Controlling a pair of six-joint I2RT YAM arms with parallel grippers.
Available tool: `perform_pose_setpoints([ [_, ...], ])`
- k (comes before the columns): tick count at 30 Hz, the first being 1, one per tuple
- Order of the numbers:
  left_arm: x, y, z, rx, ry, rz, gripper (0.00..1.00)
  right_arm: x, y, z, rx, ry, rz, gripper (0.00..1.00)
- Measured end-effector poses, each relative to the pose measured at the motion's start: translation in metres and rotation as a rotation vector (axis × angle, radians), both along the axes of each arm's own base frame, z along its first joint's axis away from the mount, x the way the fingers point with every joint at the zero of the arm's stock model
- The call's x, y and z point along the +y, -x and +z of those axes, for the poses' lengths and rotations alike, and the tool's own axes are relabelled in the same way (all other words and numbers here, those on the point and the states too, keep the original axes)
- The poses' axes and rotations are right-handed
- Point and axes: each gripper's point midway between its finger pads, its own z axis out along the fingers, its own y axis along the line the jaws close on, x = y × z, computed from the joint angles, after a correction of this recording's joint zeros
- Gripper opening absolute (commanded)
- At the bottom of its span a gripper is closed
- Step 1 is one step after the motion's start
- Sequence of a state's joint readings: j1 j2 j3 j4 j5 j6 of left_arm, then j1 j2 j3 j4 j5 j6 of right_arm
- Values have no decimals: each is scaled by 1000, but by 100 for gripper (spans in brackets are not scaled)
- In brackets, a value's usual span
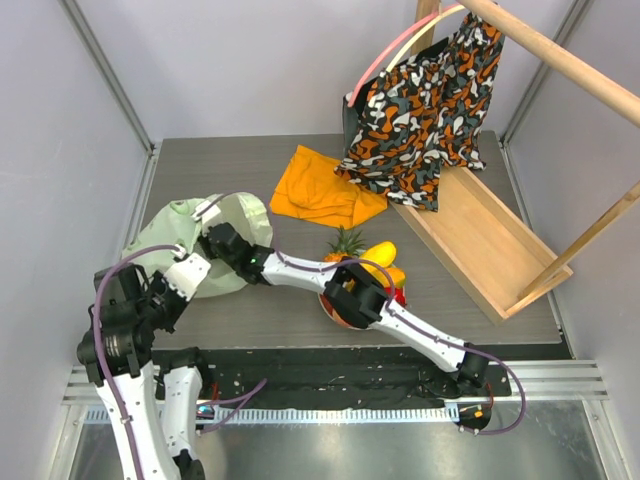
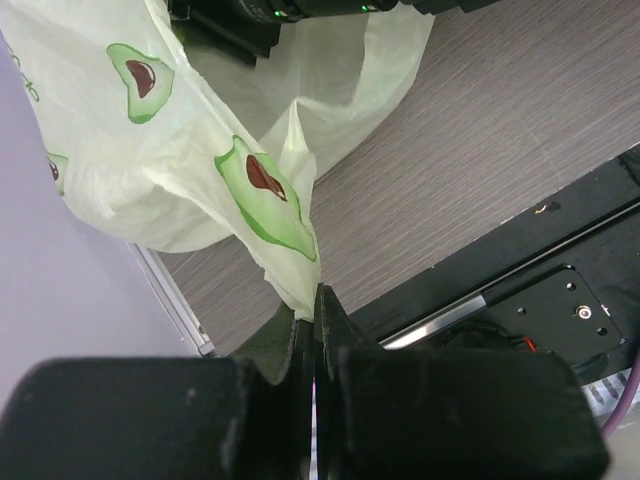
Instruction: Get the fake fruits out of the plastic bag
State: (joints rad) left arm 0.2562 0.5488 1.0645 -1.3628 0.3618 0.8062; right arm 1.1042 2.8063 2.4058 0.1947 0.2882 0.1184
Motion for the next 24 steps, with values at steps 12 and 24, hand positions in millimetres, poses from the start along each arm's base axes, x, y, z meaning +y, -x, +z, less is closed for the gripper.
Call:
perform_pose_setpoints([
  [12, 7, 5, 3, -25, -33, 46, 0, -63, 6, -32, 107, 205, 20, 1],
  [24, 4, 10, 72, -252, -85, 34, 0, -138, 109, 66, 246, 156, 130, 29],
])
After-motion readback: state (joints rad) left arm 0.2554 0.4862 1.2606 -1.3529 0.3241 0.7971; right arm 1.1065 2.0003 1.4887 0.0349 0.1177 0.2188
